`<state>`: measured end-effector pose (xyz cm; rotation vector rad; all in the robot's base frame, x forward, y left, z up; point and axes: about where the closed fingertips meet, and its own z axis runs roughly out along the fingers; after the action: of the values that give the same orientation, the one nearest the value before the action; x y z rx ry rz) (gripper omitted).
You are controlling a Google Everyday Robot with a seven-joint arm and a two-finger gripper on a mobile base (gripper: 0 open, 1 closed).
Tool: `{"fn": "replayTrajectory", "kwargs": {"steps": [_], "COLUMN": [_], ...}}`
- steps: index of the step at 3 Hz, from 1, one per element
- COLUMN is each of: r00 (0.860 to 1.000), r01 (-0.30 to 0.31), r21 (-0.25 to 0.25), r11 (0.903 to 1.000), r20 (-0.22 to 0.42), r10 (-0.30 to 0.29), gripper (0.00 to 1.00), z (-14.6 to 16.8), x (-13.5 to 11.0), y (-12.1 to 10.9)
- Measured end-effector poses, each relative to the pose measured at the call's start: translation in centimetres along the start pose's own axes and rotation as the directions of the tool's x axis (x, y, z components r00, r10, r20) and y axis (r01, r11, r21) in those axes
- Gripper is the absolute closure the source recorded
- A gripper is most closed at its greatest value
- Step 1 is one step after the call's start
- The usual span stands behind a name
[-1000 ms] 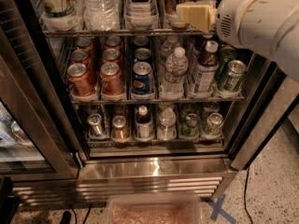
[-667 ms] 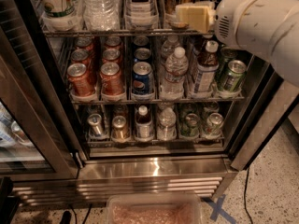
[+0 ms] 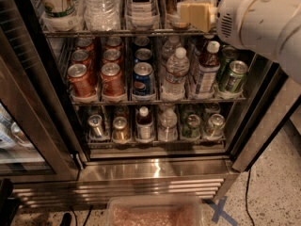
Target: Pick orange can from top shelf of fridge
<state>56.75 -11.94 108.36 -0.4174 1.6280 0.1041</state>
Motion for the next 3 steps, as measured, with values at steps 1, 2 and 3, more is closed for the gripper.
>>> {"fn": "replayTrajectory", "kwargs": {"steps": [1, 2, 3], "r00": [1.000, 0.999, 0.998], "r01": [0.004, -0.012, -0.009], "r21": [-0.005, -0.005, 0.003], "r11": [1.0000, 0.9999, 1.0000], "r20": [-0.015, -0.046, -0.060], "r10": [-0.004, 0.012, 0.009], "gripper": [0.35, 0.36, 0.28], "z": [-1.4, -1.9, -1.6], "x": [-0.3, 1.1, 2.5], "y": [1.1, 1.4, 1.2]}}
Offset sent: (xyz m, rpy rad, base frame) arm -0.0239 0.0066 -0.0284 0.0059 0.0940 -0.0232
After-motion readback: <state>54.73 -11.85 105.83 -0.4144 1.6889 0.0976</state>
